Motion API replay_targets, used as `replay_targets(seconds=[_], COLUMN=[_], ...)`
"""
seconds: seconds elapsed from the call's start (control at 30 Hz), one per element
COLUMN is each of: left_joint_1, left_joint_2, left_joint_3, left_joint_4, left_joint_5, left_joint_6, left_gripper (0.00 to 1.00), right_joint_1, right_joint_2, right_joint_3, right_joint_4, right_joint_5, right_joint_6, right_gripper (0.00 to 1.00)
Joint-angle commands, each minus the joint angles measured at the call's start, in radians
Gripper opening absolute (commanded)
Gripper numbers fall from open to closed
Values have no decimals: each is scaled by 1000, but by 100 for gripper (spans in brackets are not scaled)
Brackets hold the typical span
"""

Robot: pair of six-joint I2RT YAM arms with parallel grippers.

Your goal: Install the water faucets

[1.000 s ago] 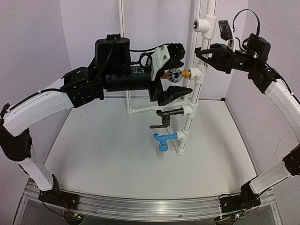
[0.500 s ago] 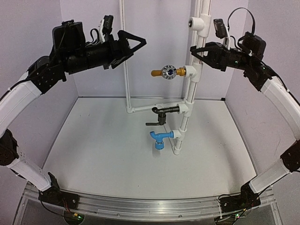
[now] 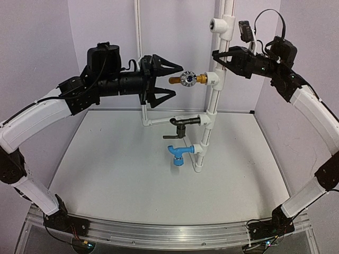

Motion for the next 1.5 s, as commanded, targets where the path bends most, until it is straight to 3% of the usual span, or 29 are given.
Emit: replay_targets(seconds=[0.0, 0.3, 0.53, 0.7, 0.87, 0.97, 1.23, 1.47], left_joint_1=[3, 3, 2, 2, 2, 1, 1, -48], left_joint_2=[48, 144, 98, 69, 123, 149, 116, 98], left_joint_3=[59, 119, 60, 76, 202, 245, 169, 67], left_joint_4=[132, 236, 238, 64, -186, -255, -171, -3], left_joint_5=[101, 218, 200, 156, 102, 70, -47, -274], left_joint_6=[-117, -137, 33, 291, 640, 819, 1337, 1900], left_gripper=[85, 74, 58, 51, 46, 43, 38, 35], right_joint_1=[2, 2, 2, 2, 1, 3, 2, 2], right_joint_2=[50, 38, 38, 30, 22, 19, 5, -16], right_joint_3=[-26, -42, -44, -52, -62, -64, -79, -111], right_joint_4=[-137, -138, -138, -139, -140, -140, -147, -150], right_joint_5=[51, 47, 43, 32, 4, -14, -49, -51], right_joint_6=[131, 128, 136, 137, 145, 158, 186, 216], right_gripper=[1, 3, 3, 3, 3, 3, 7, 9])
